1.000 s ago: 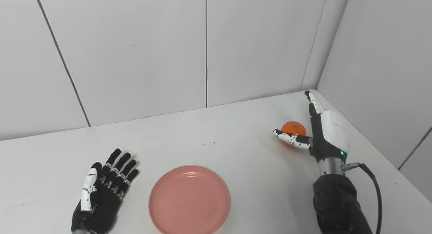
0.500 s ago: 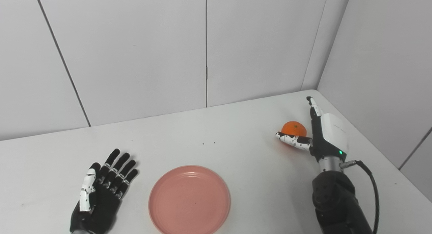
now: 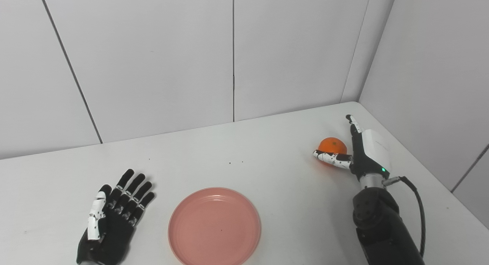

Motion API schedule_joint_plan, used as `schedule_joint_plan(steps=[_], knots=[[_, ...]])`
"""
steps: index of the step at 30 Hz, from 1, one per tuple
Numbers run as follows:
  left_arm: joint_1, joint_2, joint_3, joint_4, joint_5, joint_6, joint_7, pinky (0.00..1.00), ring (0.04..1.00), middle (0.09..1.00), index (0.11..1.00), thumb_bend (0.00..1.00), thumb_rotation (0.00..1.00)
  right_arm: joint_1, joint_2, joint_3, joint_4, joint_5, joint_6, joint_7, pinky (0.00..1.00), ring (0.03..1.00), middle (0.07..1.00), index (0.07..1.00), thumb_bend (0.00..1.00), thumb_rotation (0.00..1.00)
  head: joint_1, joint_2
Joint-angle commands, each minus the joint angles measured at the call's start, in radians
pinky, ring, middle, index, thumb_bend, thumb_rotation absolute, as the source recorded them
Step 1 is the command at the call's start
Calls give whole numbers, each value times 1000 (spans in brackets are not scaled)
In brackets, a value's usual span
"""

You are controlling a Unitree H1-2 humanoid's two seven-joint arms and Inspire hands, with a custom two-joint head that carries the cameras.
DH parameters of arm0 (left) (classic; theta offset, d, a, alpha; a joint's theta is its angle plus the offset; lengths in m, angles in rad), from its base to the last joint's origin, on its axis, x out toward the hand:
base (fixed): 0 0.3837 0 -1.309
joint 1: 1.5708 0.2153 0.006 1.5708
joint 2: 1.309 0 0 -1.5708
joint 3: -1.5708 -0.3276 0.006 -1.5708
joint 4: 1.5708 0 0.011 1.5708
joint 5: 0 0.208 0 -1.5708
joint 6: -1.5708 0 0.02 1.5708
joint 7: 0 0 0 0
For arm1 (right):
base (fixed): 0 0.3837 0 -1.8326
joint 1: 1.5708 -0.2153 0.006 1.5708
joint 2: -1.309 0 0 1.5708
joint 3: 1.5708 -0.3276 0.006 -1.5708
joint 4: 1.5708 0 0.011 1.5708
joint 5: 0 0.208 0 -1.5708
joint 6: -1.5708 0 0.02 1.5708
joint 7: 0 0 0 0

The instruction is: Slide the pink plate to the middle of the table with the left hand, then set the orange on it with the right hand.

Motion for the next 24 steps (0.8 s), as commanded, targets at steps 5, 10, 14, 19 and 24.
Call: schedule_joint_plan(steps=[5,10,14,19,24], knots=[[31,19,1,19,23,61,44,937,916,917,918,285,1000,-45,-32,9,1,-2,15,-14,685,825,897,905,909,419,0,3],[32,21,1,13,19,70,46,940,918,919,921,287,1000,-52,-35,18,25,12,12,-16,684,824,895,901,920,425,1,11],[31,20,3,10,18,75,50,938,916,917,921,288,1000,-58,-38,27,39,14,18,-7,678,822,897,907,926,438,-1,16],[33,20,3,5,13,82,57,939,917,919,921,289,1000,-66,-44,36,63,26,14,-8,680,821,896,909,920,423,-3,21],[33,18,4,3,9,83,57,935,916,916,920,289,1000,-75,-49,38,83,37,16,-12,689,825,893,904,919,405,-2,25]])
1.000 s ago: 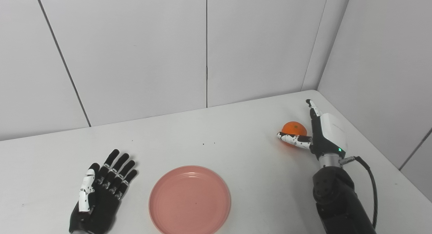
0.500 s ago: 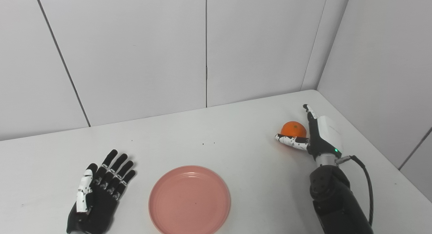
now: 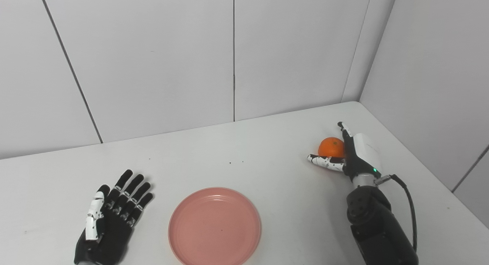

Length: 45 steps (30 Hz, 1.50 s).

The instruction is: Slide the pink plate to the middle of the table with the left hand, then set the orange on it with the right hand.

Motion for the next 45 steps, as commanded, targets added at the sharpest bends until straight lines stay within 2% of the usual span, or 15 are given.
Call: schedule_joint_plan(steps=[1,16,20,24,27,35,38,39,40,42,45], knots=[[33,13,-1,21,12,59,46,936,916,916,920,289,1000,-39,-29,-3,-10,7,0,-15,684,822,891,902,920,404,0,2],[33,20,-4,20,-6,61,49,934,911,912,914,287,1000,-64,-47,-4,51,-8,7,-11,673,810,886,894,904,409,7,14],[33,22,-7,21,-3,57,41,929,911,912,912,282,1000,-66,-47,-8,56,-16,7,-1,684,810,871,879,907,410,9,15],[35,23,-9,18,-4,57,43,925,907,906,904,286,1000,-69,-55,-6,70,-5,6,3,654,769,821,834,908,407,11,19],[35,22,-10,15,-6,60,53,913,897,897,896,289,1000,-70,-54,-12,84,37,-20,-15,604,712,768,794,900,343,13,21],[34,22,-10,18,-6,59,49,920,907,908,908,287,1000,-81,-72,21,131,75,-59,-54,485,557,616,602,829,165,15,24],[34,23,-11,18,-5,58,46,922,908,908,907,288,1000,-88,-85,42,151,75,-59,-55,472,539,594,571,813,149,15,24],[34,23,-11,18,-5,58,47,924,909,909,908,288,1000,-90,-90,50,156,73,-58,-55,456,526,582,522,642,146,15,24],[34,22,-11,17,-6,59,50,924,909,908,907,287,1000,-92,-95,59,162,71,-55,-54,444,516,574,505,583,145,15,24],[34,22,-10,18,-5,58,51,919,905,904,903,288,1000,-96,-105,76,172,66,-45,-52,417,496,559,491,532,142,15,24],[33,22,-9,21,-3,56,47,914,902,903,903,287,1000,-100,-117,99,185,57,-25,-47,362,447,524,488,522,139,15,24]])
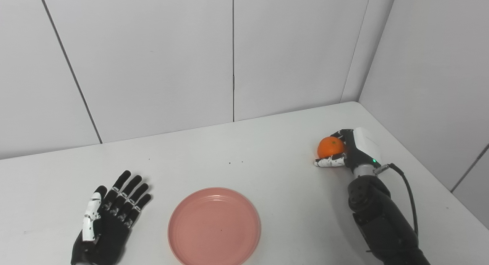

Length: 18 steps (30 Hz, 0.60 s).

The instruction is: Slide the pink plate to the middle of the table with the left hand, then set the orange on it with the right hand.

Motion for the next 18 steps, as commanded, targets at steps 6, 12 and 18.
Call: schedule_joint_plan(steps=[6,12,18], knots=[[30,9,-6,28,21,46,26,918,905,907,910,287,1000,-4,-26,13,-22,3,-3,-4,346,430,507,487,519,137,14,4],[31,7,-6,25,22,47,32,911,899,902,906,290,1000,26,-17,-3,-159,-15,25,-14,360,440,503,486,518,135,28,6],[32,2,-9,22,21,52,42,899,891,895,899,293,1000,46,-13,-9,-312,-44,32,-2,362,445,504,486,517,139,46,7]])
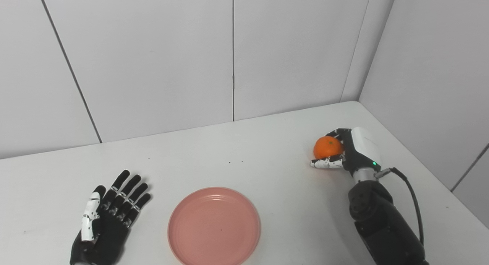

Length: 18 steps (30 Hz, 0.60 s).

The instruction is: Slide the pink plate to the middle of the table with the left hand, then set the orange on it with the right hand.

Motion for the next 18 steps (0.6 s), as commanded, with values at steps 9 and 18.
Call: schedule_joint_plan(steps=[9,18], knots=[[33,-8,-21,28,35,25,26,900,891,895,895,298,1000,-40,39,-23,-269,-131,3,82,379,459,513,487,517,142,36,2],[40,-33,-28,15,40,20,36,882,882,887,885,312,1000,-59,105,29,-414,-228,3,211,308,388,468,487,519,142,95,11]])
